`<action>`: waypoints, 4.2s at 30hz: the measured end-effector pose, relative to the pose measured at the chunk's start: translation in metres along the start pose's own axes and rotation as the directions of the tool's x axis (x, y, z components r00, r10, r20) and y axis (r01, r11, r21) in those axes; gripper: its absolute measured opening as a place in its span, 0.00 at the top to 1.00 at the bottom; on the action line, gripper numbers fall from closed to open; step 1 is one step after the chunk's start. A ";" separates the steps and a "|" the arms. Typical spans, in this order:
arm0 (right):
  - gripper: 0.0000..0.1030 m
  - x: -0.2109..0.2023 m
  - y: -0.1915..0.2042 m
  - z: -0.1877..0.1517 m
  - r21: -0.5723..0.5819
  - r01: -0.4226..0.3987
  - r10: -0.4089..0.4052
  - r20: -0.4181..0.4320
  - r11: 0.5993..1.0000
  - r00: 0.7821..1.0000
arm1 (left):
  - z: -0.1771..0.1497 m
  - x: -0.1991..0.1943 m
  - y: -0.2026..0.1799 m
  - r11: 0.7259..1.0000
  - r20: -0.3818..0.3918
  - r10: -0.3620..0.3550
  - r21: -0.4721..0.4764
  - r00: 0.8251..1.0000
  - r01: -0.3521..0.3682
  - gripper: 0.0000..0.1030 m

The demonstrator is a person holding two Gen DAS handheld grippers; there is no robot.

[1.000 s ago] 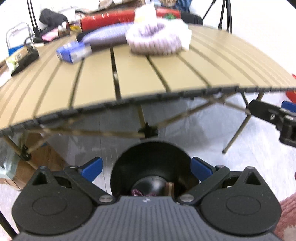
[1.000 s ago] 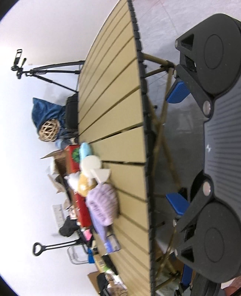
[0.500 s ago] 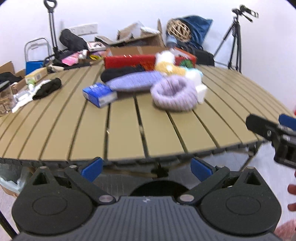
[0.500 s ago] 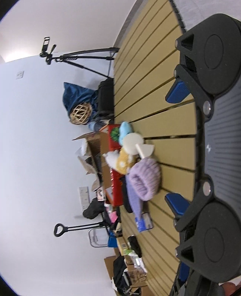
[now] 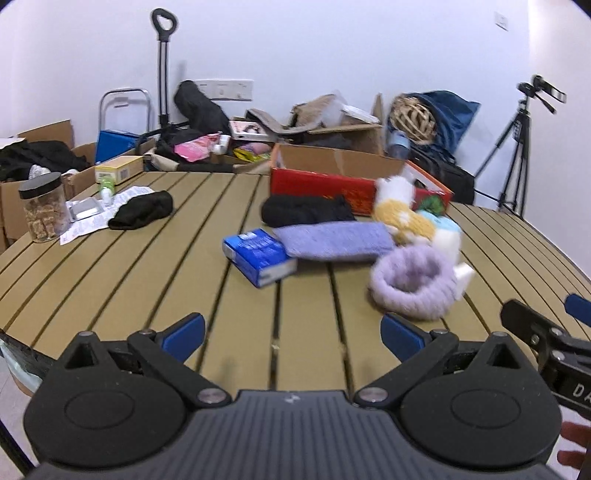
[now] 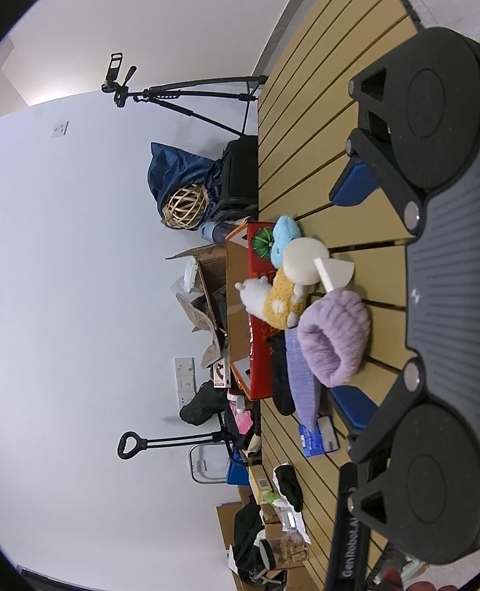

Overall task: Collect trash
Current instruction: 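Close the right gripper on the lavender fuzzy headband, then lift the headband with the right gripper while the left gripper grasps the blue tissue pack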

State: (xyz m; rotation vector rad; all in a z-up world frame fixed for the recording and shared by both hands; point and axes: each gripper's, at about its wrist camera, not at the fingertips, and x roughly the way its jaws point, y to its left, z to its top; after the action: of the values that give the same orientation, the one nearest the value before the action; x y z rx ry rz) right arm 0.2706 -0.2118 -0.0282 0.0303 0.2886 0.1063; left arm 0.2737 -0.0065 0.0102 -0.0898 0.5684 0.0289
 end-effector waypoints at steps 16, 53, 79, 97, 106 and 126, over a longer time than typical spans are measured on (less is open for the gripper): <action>0.00 0.085 0.038 0.003 -0.062 -0.021 0.019 -0.041 0.998 0.999 | 0.028 0.050 0.036 0.994 0.011 0.094 -0.051 0.996 -0.093 0.00; 0.26 0.143 0.045 -0.010 0.017 0.007 -0.003 -0.214 1.000 0.977 | 0.022 0.079 0.052 0.993 -0.043 0.111 -0.024 0.993 -0.112 0.00; 0.68 0.104 0.020 0.004 0.052 0.007 -0.005 -0.030 0.999 1.000 | 0.024 0.092 0.040 0.993 -0.054 0.114 -0.012 0.992 -0.115 0.00; 0.68 0.072 -0.046 0.008 0.140 0.125 -0.128 0.017 0.982 0.992 | 0.034 0.129 0.002 0.981 -0.055 0.196 0.015 0.979 -0.195 0.00; 0.68 0.060 -0.069 0.000 0.142 0.168 -0.170 0.003 0.975 0.985 | 0.040 0.150 -0.002 0.973 -0.088 0.226 -0.020 0.970 -0.229 0.00; 0.68 0.052 -0.080 -0.009 0.137 0.193 -0.194 -0.012 0.971 0.981 | 0.042 0.159 0.006 0.967 -0.098 0.239 -0.066 0.966 -0.246 0.28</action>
State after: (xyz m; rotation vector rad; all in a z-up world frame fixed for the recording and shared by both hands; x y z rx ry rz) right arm 0.3257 -0.2857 -0.0549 0.1390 0.2960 -0.1079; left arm 0.4303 0.0042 -0.0404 -0.0972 0.6650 0.2870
